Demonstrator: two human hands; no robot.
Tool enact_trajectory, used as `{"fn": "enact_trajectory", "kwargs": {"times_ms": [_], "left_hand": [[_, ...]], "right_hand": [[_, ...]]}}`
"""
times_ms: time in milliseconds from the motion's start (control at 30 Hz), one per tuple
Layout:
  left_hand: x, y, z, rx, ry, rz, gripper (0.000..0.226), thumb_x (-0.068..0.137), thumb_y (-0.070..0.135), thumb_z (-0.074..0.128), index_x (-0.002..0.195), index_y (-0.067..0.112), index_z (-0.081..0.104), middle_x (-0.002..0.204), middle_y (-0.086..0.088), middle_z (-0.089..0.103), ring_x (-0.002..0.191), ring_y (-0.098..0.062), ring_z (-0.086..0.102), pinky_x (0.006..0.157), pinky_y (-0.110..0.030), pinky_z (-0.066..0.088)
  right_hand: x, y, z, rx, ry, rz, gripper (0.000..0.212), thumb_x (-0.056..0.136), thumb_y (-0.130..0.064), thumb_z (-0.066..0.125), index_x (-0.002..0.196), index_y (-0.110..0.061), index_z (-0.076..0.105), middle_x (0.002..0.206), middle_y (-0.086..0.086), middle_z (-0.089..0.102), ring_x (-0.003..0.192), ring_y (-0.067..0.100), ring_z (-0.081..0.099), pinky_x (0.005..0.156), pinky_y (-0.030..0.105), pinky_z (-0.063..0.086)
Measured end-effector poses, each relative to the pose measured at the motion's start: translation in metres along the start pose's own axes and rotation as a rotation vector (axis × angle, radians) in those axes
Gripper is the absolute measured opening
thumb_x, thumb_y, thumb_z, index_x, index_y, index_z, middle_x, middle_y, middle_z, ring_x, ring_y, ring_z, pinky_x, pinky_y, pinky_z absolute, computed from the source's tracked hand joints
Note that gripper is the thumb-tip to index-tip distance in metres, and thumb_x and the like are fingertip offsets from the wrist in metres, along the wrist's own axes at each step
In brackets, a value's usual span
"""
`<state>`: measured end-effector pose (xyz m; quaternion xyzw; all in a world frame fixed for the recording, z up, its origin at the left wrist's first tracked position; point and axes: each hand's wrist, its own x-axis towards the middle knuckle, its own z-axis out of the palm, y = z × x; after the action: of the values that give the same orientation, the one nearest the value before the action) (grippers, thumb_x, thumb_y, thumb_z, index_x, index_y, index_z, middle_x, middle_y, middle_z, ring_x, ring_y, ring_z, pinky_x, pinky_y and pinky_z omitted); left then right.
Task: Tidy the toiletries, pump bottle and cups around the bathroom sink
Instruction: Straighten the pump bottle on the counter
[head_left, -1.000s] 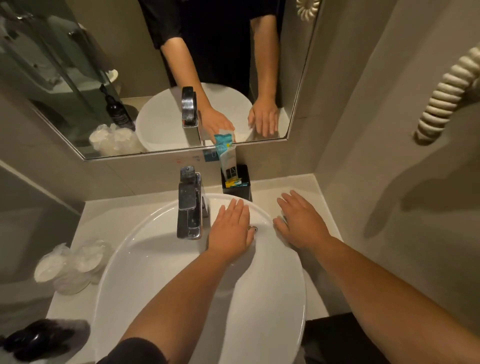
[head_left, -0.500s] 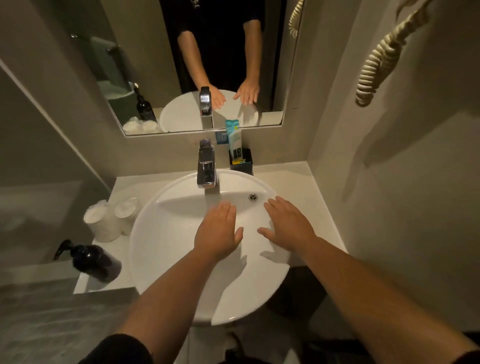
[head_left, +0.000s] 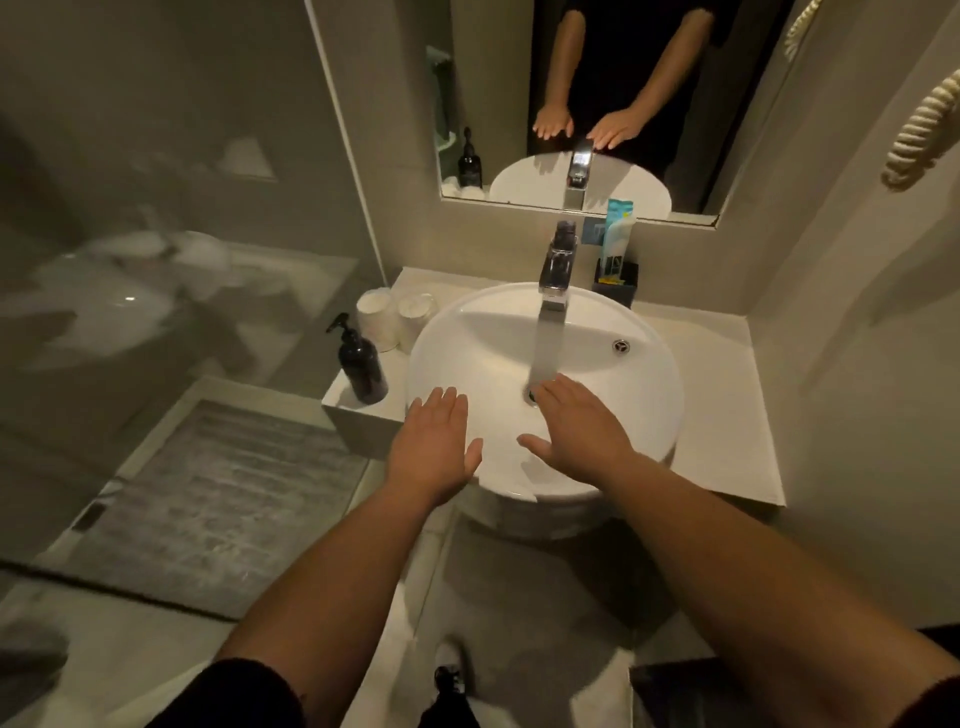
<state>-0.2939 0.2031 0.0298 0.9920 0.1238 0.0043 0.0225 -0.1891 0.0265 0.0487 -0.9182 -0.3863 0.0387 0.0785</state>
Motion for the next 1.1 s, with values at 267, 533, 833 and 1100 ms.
{"fn": "enact_trajectory", "kwargs": {"times_ms": [267,533,833,1100], "left_hand": [[-0.022,-0.069,-0.007,-0.073,0.039,-0.140,0.065,0.096,0.046,0.037,0.149,0.011,0.024,0.157,-0.010,0.026,0.147,-0.025,0.015,0.120,-0.044,0.012],[-0.006,-0.155,-0.003,-0.079,0.045,-0.179,0.065,0.096,0.043,0.039,0.149,0.007,0.025,0.157,-0.012,0.026,0.147,-0.025,0.016,0.120,-0.042,0.012],[0.041,-0.221,0.011,-0.116,0.002,-0.178,0.066,0.099,0.042,0.039,0.151,0.007,0.018,0.158,-0.011,0.021,0.147,-0.024,0.013,0.120,-0.039,0.010],[0.086,-0.226,0.030,-0.302,-0.073,-0.186,0.066,0.098,0.037,0.047,0.150,0.010,0.019,0.154,-0.010,0.031,0.143,-0.025,0.027,0.117,-0.038,0.019]], "right_hand": [[0.041,-0.066,0.012,-0.029,0.011,-0.169,0.065,0.089,-0.055,0.051,0.137,-0.012,0.040,0.139,0.007,0.049,0.126,0.025,0.043,0.106,0.037,0.038],[0.107,-0.130,0.030,-0.025,-0.014,-0.176,0.069,0.089,-0.054,0.054,0.143,-0.014,0.036,0.148,0.007,0.043,0.136,0.027,0.039,0.113,0.039,0.031],[0.176,-0.175,0.045,0.069,0.012,-0.117,0.068,0.087,-0.048,0.061,0.140,-0.012,0.039,0.140,0.010,0.050,0.127,0.027,0.046,0.107,0.036,0.037],[0.219,-0.167,0.064,0.173,-0.116,-0.029,0.068,0.085,-0.042,0.066,0.137,-0.011,0.035,0.131,0.016,0.056,0.118,0.033,0.053,0.096,0.040,0.045]]}}
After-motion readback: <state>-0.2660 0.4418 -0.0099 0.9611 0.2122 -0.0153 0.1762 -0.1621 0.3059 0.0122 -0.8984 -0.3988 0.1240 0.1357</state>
